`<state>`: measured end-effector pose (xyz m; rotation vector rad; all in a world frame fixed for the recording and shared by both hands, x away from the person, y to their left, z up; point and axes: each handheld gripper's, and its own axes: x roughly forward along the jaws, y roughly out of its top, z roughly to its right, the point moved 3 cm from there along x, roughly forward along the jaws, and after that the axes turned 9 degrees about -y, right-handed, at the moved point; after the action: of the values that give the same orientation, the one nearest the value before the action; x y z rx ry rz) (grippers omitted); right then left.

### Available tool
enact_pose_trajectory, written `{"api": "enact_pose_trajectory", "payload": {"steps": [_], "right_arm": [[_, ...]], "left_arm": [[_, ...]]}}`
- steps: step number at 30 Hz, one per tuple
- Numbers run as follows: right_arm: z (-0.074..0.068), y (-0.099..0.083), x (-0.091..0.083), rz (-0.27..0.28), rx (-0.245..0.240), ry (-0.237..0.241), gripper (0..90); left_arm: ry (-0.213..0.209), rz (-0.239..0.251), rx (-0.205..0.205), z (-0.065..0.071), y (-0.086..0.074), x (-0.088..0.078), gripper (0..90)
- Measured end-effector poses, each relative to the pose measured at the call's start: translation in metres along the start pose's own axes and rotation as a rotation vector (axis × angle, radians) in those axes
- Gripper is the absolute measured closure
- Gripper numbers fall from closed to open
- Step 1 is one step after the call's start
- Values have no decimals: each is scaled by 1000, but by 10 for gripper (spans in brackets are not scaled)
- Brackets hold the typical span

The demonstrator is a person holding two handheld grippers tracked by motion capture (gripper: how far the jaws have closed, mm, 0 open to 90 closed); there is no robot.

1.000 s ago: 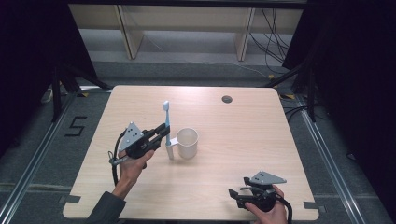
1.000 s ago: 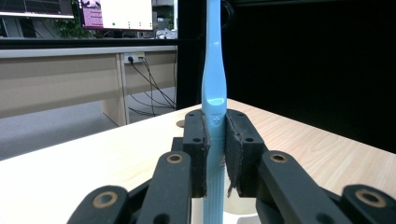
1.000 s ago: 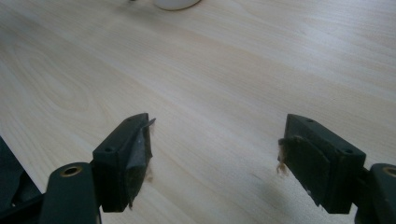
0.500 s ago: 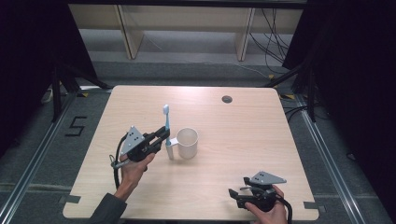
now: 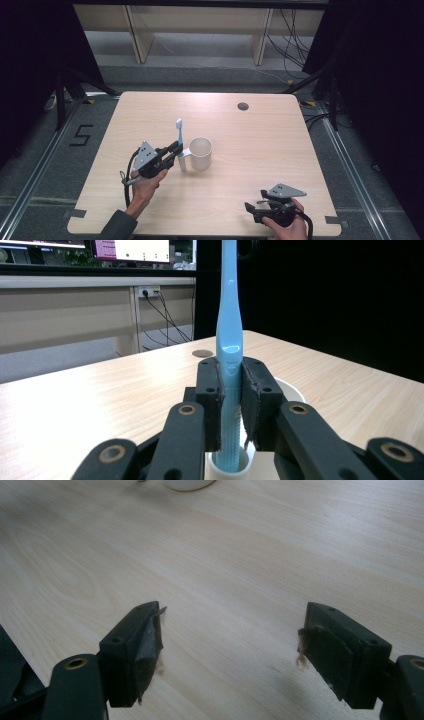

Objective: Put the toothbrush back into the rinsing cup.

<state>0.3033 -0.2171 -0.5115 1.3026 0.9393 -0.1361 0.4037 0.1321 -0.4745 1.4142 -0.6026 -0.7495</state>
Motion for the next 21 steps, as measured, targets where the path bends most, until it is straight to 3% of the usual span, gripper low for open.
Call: {"api": "enact_pose_trajectory", "payload": {"steps": [21], "right_arm": [[0,0,0,0,0,-5,250]], "left_arm": [[-4,-20,-4,0,-8,2,771]]}}
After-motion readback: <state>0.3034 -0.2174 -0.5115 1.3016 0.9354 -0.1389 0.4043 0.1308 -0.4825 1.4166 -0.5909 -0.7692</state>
